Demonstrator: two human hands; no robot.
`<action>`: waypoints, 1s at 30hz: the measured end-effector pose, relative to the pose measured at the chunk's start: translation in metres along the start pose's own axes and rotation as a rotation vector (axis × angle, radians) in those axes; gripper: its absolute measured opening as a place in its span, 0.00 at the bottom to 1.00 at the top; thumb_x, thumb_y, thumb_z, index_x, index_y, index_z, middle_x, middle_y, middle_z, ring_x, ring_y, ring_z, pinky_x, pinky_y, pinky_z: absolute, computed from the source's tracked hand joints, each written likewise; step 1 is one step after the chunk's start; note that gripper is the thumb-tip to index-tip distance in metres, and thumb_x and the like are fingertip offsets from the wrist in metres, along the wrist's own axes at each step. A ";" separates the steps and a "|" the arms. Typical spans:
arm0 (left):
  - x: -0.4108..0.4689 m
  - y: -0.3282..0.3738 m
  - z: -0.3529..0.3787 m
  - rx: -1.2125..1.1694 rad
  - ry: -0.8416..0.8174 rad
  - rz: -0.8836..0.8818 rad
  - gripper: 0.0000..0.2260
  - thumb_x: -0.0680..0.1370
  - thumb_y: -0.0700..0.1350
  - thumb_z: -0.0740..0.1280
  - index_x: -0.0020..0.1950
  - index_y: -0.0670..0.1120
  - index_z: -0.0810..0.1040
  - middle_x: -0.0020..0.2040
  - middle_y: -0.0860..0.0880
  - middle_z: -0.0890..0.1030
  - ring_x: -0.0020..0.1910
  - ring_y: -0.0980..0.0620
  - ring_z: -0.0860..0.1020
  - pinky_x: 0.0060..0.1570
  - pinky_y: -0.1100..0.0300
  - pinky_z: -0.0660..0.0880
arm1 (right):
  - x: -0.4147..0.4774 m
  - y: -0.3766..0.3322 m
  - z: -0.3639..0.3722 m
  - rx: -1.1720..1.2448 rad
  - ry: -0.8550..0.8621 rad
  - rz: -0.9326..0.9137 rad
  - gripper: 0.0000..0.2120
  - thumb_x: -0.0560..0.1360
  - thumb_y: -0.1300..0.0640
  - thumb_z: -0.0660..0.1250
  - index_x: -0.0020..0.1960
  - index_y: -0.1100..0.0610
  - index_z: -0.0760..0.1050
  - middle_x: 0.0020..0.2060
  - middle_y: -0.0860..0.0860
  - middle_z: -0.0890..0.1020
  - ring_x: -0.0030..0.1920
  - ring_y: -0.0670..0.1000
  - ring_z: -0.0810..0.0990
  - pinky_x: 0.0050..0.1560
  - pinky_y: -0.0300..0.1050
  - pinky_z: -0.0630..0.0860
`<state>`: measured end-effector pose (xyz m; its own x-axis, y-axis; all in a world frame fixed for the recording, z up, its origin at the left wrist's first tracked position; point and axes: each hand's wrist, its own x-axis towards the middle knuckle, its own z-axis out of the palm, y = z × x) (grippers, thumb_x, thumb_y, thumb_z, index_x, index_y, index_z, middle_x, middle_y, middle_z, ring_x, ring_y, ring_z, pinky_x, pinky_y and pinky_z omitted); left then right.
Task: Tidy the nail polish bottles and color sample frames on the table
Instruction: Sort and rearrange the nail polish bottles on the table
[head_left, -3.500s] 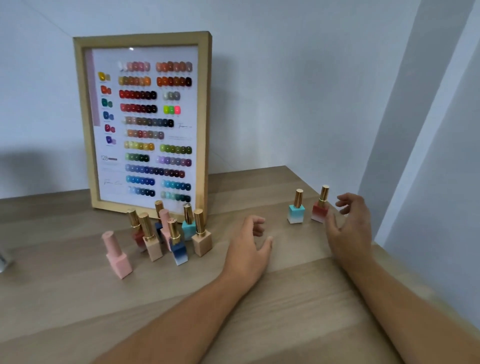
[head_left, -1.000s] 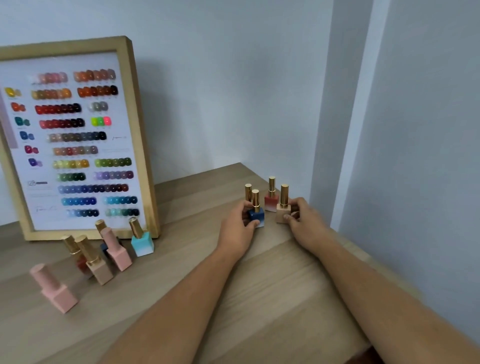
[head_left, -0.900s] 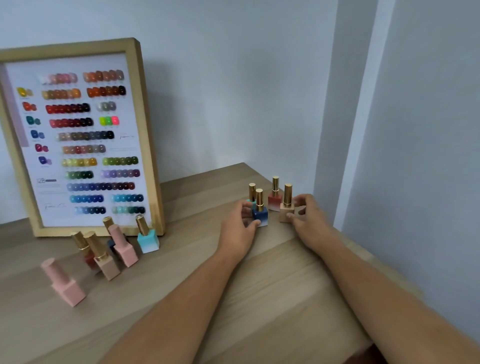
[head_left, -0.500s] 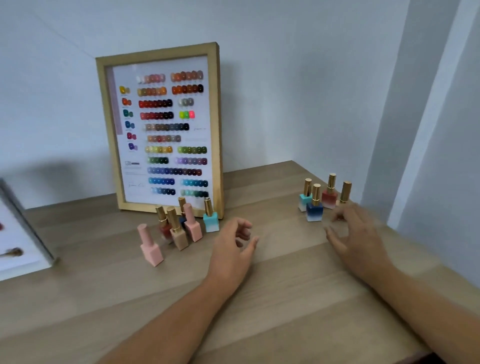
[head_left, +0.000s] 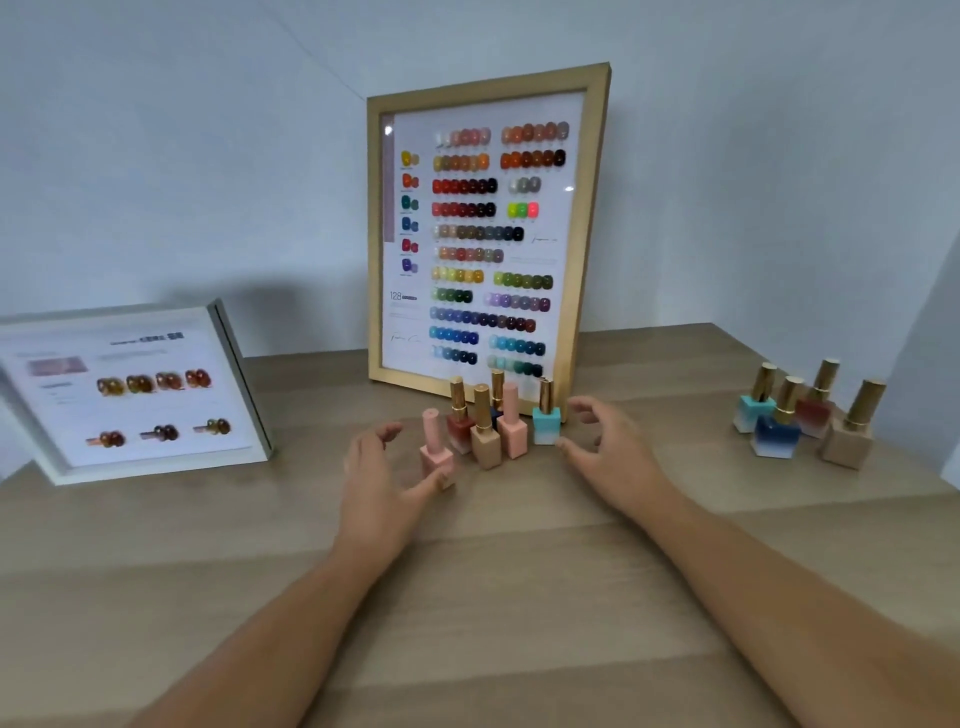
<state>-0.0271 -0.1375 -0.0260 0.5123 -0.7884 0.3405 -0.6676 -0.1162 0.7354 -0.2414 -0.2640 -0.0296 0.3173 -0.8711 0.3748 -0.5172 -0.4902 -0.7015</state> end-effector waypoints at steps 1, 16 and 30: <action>0.004 -0.002 0.000 -0.043 -0.065 -0.022 0.34 0.66 0.51 0.76 0.67 0.47 0.65 0.65 0.50 0.70 0.63 0.54 0.68 0.63 0.58 0.65 | 0.004 0.001 0.003 -0.001 0.003 0.008 0.23 0.70 0.53 0.70 0.64 0.49 0.69 0.58 0.47 0.75 0.56 0.45 0.72 0.58 0.46 0.73; 0.018 -0.005 0.007 -0.136 -0.159 0.010 0.15 0.68 0.46 0.75 0.52 0.51 0.77 0.43 0.54 0.80 0.42 0.56 0.77 0.39 0.67 0.69 | 0.019 0.002 0.015 0.068 -0.029 0.064 0.16 0.72 0.57 0.70 0.58 0.53 0.75 0.48 0.48 0.77 0.46 0.45 0.75 0.45 0.34 0.69; -0.013 0.078 0.082 -0.175 -0.315 0.300 0.19 0.69 0.49 0.73 0.58 0.52 0.76 0.48 0.60 0.76 0.46 0.63 0.74 0.42 0.78 0.68 | -0.040 0.042 -0.077 0.052 0.083 0.188 0.15 0.75 0.57 0.65 0.62 0.52 0.71 0.50 0.48 0.76 0.46 0.41 0.74 0.40 0.30 0.67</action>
<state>-0.1299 -0.1852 -0.0211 0.1037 -0.9199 0.3783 -0.6459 0.2269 0.7289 -0.3374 -0.2521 -0.0271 0.1509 -0.9477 0.2813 -0.5192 -0.3181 -0.7932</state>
